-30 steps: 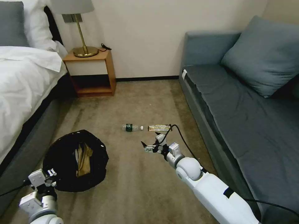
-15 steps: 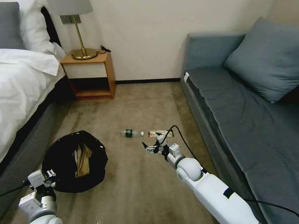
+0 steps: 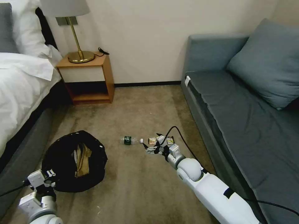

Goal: Pick up the trash bin, then pick up the garbage on the floor and place it into the trash bin.

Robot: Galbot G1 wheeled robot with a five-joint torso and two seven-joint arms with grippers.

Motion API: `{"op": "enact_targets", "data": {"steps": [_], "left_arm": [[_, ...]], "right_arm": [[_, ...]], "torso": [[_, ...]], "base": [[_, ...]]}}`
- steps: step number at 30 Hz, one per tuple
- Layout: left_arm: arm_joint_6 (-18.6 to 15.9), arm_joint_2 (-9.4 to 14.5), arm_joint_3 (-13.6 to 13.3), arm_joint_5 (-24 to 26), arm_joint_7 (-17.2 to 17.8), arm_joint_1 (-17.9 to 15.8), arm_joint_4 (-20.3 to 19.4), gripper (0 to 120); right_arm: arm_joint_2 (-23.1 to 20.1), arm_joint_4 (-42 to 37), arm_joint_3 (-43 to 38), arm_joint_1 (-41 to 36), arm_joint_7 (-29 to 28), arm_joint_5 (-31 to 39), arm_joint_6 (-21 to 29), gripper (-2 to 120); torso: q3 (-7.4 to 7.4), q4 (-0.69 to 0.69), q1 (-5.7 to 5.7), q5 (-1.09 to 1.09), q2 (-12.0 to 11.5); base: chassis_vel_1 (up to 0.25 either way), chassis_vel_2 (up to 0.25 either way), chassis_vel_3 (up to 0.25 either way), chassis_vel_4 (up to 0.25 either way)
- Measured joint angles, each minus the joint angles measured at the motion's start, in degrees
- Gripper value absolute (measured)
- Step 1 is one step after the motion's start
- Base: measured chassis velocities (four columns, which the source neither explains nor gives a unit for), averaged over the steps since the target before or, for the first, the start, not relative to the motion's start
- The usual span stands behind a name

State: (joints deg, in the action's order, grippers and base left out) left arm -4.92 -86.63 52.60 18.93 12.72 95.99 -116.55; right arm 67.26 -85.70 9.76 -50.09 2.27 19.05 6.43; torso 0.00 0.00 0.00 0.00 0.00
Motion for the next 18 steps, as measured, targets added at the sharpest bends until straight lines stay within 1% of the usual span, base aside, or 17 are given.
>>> {"op": "enact_targets", "data": {"steps": [18], "left_arm": [[0.04,0.04,-0.27,-0.21,0.23,-0.32,0.71,4]], "right_arm": [[0.17,0.31,-0.45,-1.21,0.29,-0.66,-0.89,100]], "torso": [[0.0,0.0,0.0,0.0,0.0]], "base": [[-0.108,0.105,0.11,-0.106]]}}
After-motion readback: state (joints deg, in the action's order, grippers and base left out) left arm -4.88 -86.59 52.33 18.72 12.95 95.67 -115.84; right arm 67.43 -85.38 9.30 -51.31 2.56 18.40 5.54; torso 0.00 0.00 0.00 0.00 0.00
